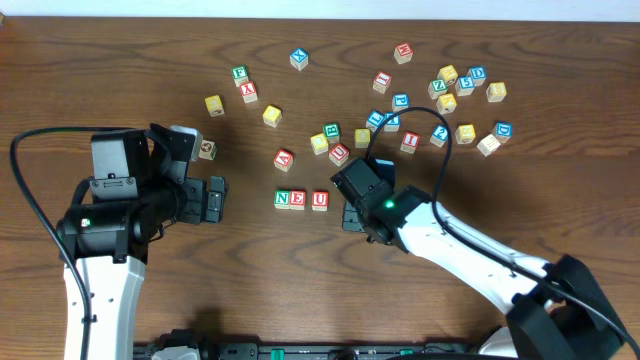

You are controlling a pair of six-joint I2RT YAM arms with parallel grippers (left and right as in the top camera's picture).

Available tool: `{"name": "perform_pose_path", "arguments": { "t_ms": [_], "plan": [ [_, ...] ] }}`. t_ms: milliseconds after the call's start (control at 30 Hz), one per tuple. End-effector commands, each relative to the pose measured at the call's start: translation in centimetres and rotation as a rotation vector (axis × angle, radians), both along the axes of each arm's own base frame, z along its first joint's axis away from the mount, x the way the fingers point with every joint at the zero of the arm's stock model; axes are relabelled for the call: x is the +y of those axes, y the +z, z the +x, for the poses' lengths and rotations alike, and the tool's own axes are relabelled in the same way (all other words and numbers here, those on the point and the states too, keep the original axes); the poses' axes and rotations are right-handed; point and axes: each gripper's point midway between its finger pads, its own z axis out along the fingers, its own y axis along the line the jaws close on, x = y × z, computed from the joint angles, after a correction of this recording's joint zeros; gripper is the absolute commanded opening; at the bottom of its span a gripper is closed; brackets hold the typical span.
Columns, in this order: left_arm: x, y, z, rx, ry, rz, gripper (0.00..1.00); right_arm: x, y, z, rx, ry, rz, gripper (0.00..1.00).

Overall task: Spell out NEURIPS
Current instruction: 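Carry the green R block toward the right end of the NEU row, then lower the green R block to the right of the U block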

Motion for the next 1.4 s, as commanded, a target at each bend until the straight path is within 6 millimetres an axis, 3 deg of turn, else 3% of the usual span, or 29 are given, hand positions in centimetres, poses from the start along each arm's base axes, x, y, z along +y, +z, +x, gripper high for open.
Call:
{"name": "perform_pose_path", "arguments": {
  "t_ms": [0,233,967,1367],
  "plan": [
    [-0.1,1.0,0.2,-0.029,-0.012,-0.001,0.98,-0.2,-1.7,-0.2,0.031,-0.010,-0.036,0.01],
    [-0.1,1.0,0.2,-0.030,-0.012,-0.001,0.98,0.0,-4.1,-0.3,0.080,-0.006,-0.062,0.01],
    [-0.1,1.0,0.2,-0.030,-0.012,-0.001,0.98,3.5,-1.2,3.6,-0.072,0.060,0.037,0.01],
    [-0.1,1.0,0.2,-0.029,-0.012,-0.001,0.98,4.6,-1.3,3.4,-0.074,0.117,0.058,0.01]
  ]
}}
